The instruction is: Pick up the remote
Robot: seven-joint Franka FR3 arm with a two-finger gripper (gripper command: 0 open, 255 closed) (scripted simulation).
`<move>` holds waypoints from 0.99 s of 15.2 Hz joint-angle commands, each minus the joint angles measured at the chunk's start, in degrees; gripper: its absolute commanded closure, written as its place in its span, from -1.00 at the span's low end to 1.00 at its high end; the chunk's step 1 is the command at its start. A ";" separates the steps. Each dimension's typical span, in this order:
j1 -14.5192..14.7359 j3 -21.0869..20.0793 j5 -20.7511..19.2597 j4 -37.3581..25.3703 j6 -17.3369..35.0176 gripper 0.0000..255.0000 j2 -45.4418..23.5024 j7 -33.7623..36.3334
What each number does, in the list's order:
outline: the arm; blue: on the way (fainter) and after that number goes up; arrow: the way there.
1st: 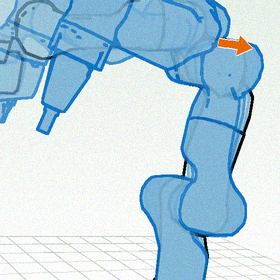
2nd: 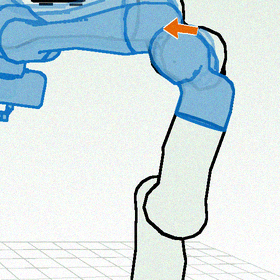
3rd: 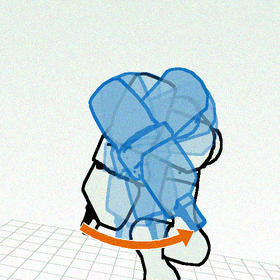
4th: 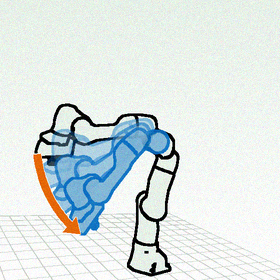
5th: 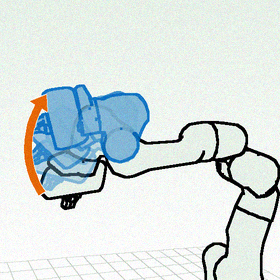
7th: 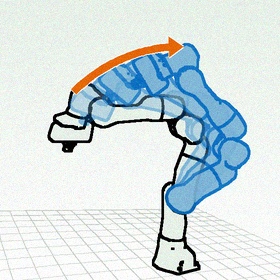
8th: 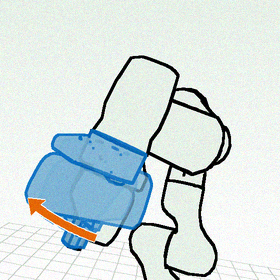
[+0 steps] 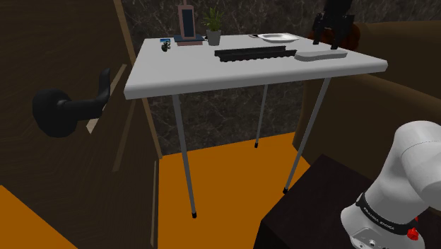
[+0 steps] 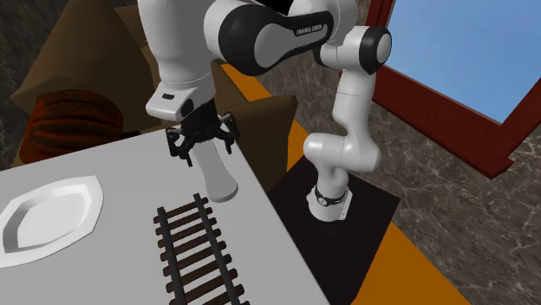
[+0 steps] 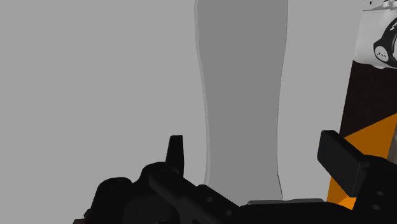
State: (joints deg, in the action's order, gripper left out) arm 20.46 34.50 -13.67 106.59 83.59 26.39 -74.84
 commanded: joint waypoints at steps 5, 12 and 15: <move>-0.33 0.35 -0.83 5.03 3.87 -1.00 1.27 -0.06; -0.31 0.41 -0.80 5.02 3.95 1.00 1.17 -0.09; -0.29 0.41 -0.78 4.96 3.93 1.00 1.14 -0.08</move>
State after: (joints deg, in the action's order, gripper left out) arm 20.17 34.87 -14.46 111.50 87.55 27.58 -74.95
